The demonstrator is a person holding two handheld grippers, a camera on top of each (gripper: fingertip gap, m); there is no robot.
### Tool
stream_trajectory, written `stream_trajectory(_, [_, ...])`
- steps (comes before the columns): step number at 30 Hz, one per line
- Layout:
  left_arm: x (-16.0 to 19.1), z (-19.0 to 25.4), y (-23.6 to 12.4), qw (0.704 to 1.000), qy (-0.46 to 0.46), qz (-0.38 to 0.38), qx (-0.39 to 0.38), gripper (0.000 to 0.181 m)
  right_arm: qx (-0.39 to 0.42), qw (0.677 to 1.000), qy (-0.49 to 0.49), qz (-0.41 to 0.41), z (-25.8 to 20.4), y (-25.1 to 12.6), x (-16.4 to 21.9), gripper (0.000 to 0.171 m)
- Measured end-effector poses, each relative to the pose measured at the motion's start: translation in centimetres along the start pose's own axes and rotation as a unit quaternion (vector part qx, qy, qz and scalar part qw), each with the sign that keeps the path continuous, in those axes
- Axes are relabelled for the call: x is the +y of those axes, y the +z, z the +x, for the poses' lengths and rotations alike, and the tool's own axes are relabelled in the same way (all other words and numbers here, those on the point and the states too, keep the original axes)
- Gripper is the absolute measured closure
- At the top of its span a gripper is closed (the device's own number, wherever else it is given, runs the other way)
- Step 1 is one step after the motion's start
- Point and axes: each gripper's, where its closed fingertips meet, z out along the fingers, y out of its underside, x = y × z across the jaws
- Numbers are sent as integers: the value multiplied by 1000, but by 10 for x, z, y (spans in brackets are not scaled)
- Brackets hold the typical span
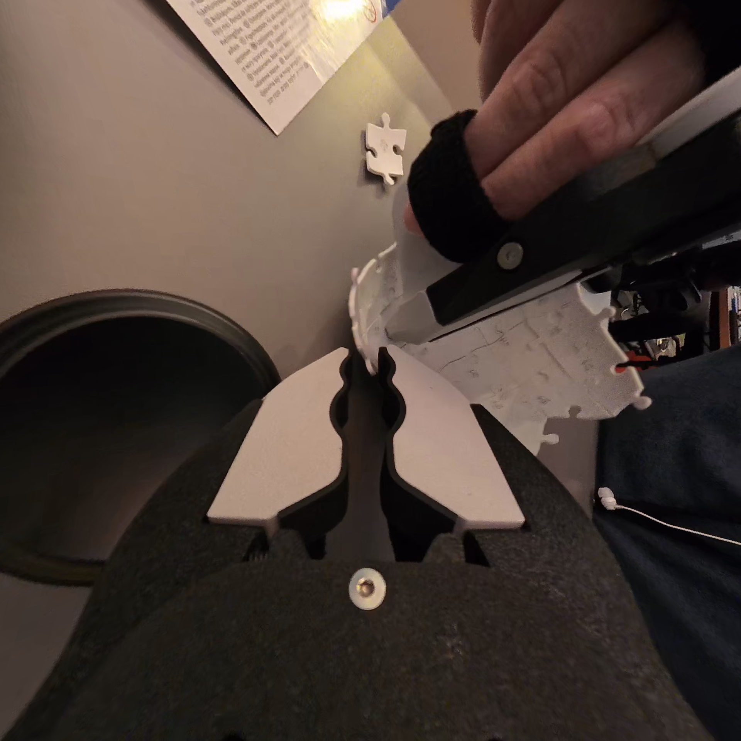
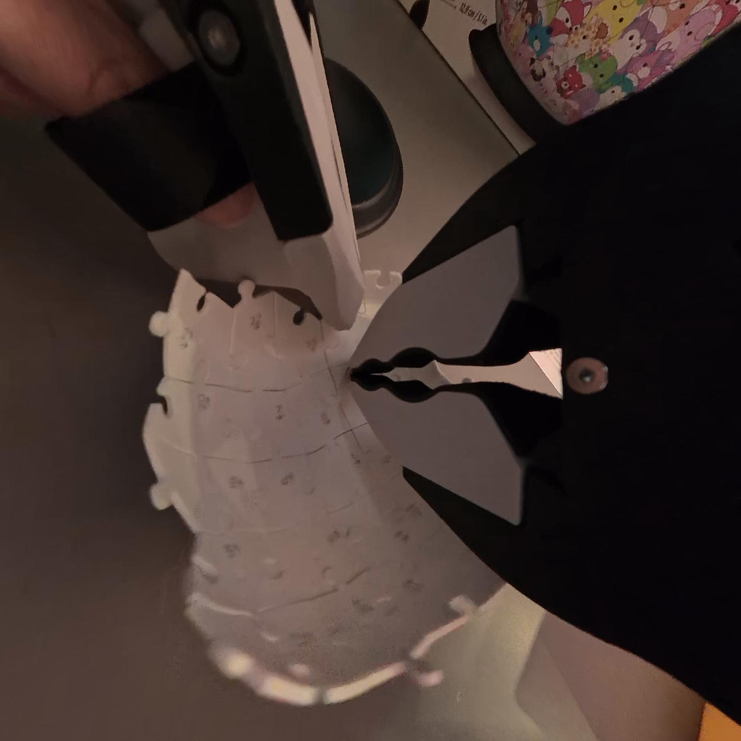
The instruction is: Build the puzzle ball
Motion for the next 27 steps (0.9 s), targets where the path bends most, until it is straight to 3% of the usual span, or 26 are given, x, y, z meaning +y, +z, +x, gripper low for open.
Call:
stream_trajectory(19, [3, 2, -12, 998, -43, 11, 43, 166, -84, 995, 55, -27, 1, 2, 0, 170])
stream_trajectory(27, [2, 0, -10, 998, -48, 12, 43, 167, -60, 996, 57, -35, 1, 2, 0, 170])
